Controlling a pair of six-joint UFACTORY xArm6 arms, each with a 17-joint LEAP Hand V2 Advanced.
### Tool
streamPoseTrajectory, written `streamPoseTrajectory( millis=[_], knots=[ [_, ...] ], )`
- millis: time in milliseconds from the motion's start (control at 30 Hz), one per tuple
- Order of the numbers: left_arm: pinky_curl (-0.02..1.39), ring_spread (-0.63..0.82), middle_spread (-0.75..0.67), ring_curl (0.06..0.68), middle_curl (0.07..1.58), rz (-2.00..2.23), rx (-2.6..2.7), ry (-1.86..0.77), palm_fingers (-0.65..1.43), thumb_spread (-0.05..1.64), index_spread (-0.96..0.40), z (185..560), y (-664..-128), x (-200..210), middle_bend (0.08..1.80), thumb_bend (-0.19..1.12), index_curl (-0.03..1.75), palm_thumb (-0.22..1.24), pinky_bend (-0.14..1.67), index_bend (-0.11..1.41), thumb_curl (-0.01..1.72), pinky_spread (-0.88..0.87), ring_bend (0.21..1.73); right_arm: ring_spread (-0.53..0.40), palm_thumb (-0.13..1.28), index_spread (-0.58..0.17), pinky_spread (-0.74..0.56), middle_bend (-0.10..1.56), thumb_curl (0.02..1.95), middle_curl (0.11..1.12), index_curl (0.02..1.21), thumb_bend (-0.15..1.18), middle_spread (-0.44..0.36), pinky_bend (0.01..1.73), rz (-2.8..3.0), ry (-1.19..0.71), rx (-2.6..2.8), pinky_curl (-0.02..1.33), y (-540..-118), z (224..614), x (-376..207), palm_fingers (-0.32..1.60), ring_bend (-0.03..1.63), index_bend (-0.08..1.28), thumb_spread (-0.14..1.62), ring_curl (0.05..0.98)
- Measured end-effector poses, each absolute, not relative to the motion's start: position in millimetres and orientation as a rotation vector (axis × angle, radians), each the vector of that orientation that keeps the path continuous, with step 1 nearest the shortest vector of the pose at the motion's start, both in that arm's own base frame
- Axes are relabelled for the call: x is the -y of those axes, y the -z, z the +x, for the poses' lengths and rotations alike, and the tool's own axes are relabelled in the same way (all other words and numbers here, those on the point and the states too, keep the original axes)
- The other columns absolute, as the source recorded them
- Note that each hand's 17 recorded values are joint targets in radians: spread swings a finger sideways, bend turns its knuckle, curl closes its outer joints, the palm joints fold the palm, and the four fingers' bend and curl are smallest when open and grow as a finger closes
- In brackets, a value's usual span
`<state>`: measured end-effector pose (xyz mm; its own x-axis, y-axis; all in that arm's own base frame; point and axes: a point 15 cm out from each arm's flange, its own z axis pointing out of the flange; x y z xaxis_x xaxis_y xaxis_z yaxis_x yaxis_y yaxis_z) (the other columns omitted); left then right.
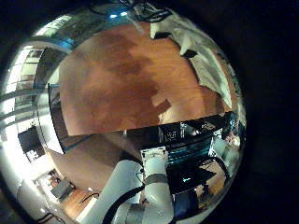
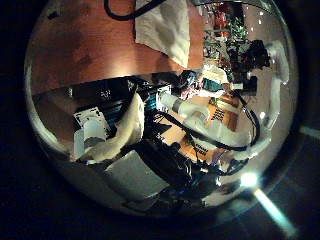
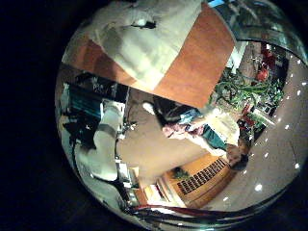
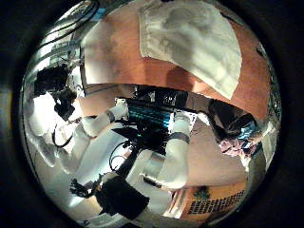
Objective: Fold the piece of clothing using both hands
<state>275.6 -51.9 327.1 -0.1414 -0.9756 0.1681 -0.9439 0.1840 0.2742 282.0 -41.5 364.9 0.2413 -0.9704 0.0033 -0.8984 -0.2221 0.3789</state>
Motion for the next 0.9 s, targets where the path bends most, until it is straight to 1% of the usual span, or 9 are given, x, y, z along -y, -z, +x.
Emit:
streamPoseTrajectory(
  millis=[67,167,367,533,667,800,900],
  knots=[
    [0.36,0.21,0.16,0.201,0.29,1.826,2.154,0.159,0.25,1.17,-0.15,274.4,-325.3,54.4,0.17,-0.02,0.46,0.41,0.32,0.19,0.33,0.28,0.65,0.168,0.08,-0.351,0.38,0.27,0.21,0.35,0.31,-0.02,0.019,0.77,2.200,0.334,1.747,0.09,-366.4,281.9,48.9,0.06,0.59,0.16,1.15,0.167],
    [0.35,0.21,0.17,0.202,0.29,1.816,2.154,0.157,0.25,1.17,-0.14,273.9,-320.9,57.5,0.18,-0.02,0.45,0.41,0.32,0.19,0.33,0.28,0.66,0.171,0.07,-0.350,0.38,0.27,0.21,0.35,0.31,-0.02,0.020,0.74,2.201,0.281,1.766,0.10,-381.5,288.2,56.4,0.07,0.58,0.16,1.15,0.171],
    [0.36,0.21,0.17,0.203,0.29,1.776,2.173,0.156,0.24,1.17,-0.13,273.3,-317.2,66.0,0.18,-0.02,0.45,0.41,0.33,0.19,0.33,0.28,0.66,0.175,0.07,-0.348,0.39,0.26,0.22,0.35,0.30,-0.02,0.013,0.71,2.207,0.268,1.771,0.12,-388.8,293.4,55.8,0.10,0.57,0.16,1.15,0.183],
    [0.36,0.22,0.17,0.203,0.29,1.702,2.245,0.190,0.23,1.17,-0.13,278.7,-306.1,76.6,0.18,-0.02,0.44,0.41,0.34,0.18,0.33,0.28,0.67,0.176,0.07,-0.346,0.38,0.25,0.22,0.35,0.29,-0.02,0.016,0.70,2.190,0.298,1.773,0.13,-380.8,298.9,54.0,0.11,0.56,0.16,1.15,0.190],
    [0.36,0.23,0.17,0.206,0.30,1.605,2.361,0.235,0.18,1.17,-0.11,293.2,-289.4,87.5,0.18,-0.02,0.42,0.39,0.36,0.15,0.33,0.30,0.67,0.178,0.07,-0.340,0.39,0.24,0.22,0.35,0.29,-0.02,0.019,0.68,2.175,0.323,1.783,0.14,-376.3,298.0,52.6,0.12,0.57,0.16,1.15,0.196],
    [0.37,0.27,0.18,0.210,0.30,1.524,2.478,0.235,0.10,1.14,-0.09,312.7,-266.2,107.1,0.17,-0.03,0.39,0.33,0.40,0.14,0.32,0.33,0.67,0.179,0.07,-0.331,0.40,0.24,0.22,0.35,0.29,-0.02,0.024,0.67,2.151,0.371,1.788,0.15,-371.9,295.2,52.9,0.14,0.57,0.16,1.16,0.203],
    [0.38,0.30,0.20,0.214,0.29,1.447,2.560,0.225,0.04,1.12,-0.09,327.1,-241.4,130.1,0.17,-0.03,0.36,0.31,0.44,0.14,0.31,0.36,0.68,0.180,0.07,-0.328,0.40,0.24,0.22,0.35,0.29,-0.02,0.025,0.66,2.118,0.431,1.808,0.16,-367.1,290.4,56.9,0.14,0.57,0.16,1.16,0.206]
  ],
)
